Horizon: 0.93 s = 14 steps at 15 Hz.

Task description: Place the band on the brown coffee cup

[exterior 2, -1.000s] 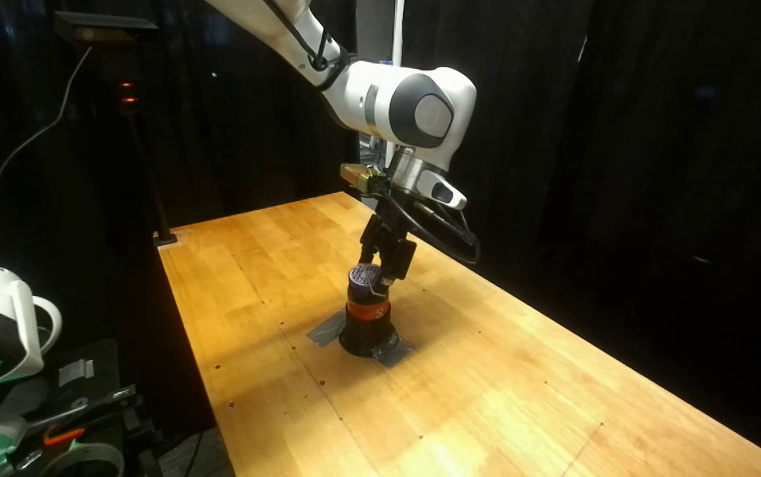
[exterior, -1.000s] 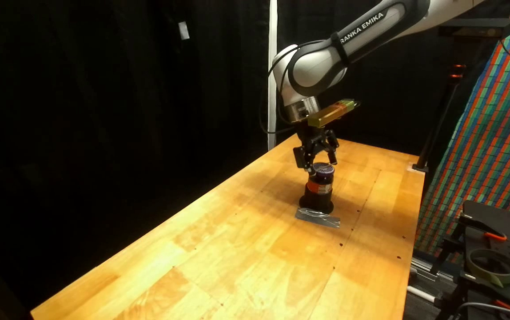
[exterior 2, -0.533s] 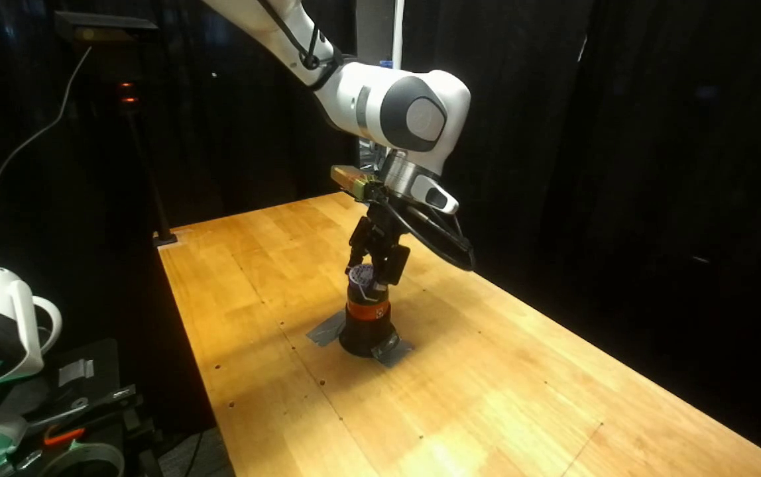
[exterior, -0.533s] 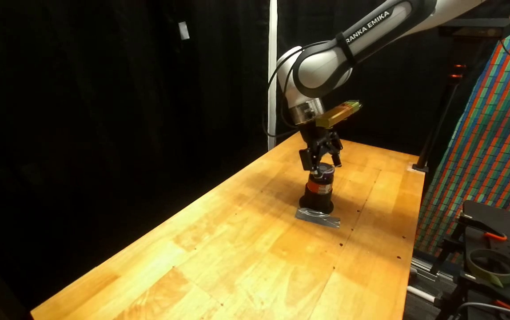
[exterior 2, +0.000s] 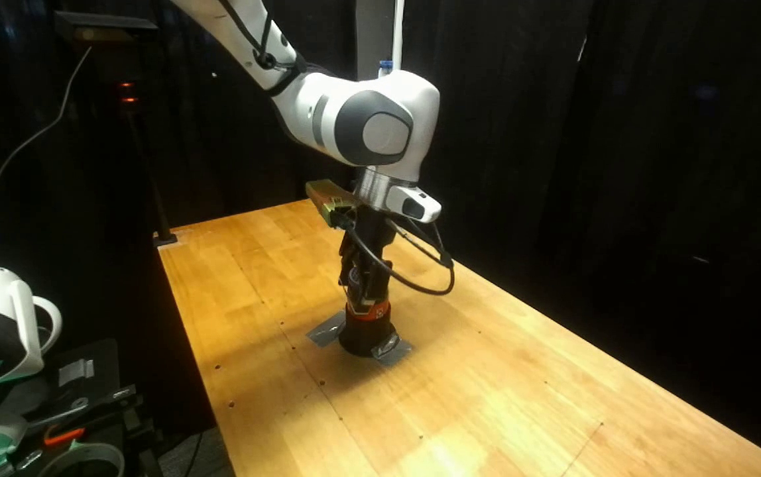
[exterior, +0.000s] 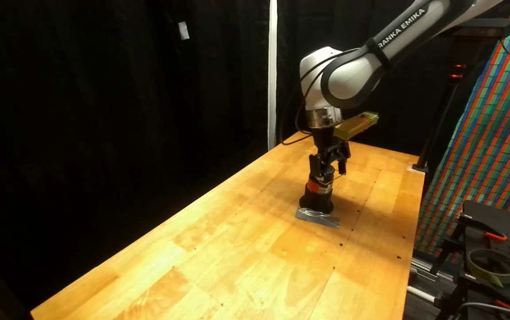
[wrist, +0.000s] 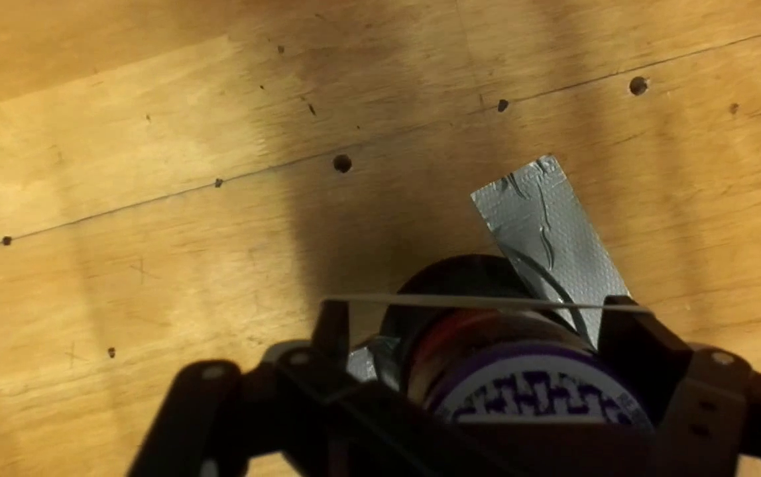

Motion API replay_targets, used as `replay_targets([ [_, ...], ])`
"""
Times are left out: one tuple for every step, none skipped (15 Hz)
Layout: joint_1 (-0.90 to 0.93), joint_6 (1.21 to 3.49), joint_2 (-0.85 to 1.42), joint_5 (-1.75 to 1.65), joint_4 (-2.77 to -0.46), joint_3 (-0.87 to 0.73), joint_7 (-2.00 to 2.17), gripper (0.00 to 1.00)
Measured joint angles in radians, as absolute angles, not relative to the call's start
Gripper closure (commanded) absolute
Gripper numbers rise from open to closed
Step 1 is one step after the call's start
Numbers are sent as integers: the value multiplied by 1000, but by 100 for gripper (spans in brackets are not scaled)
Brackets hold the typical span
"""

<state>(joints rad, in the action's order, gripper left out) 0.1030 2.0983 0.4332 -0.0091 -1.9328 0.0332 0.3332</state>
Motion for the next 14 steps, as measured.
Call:
replay_targets([
  [106,2168,410,-8,-1983,33,344,41],
  [112,2233,386,-8,-2031,33,357,51],
  [117,2293,360,-8,-2079,33,370,58],
  [120,2346,333,-8,-2126,33,380,66],
  [121,2393,305,-8,-2175,33,387,73],
  [121,2435,278,-8,-2221,33,395,80],
  [121,2483,249,-8,-2269,31,405,87],
  [120,2529,225,-8,-2311,30,415,89],
  [120,2580,201,-8,-2354,30,427,92],
  [120,2634,178,-8,-2396,30,441,92],
  [120,2697,157,-5,-2439,30,456,92],
  [121,2765,138,0,-2482,31,469,89],
  [123,2842,122,1,-2524,31,485,89],
  [126,2922,110,0,-2565,31,502,86],
])
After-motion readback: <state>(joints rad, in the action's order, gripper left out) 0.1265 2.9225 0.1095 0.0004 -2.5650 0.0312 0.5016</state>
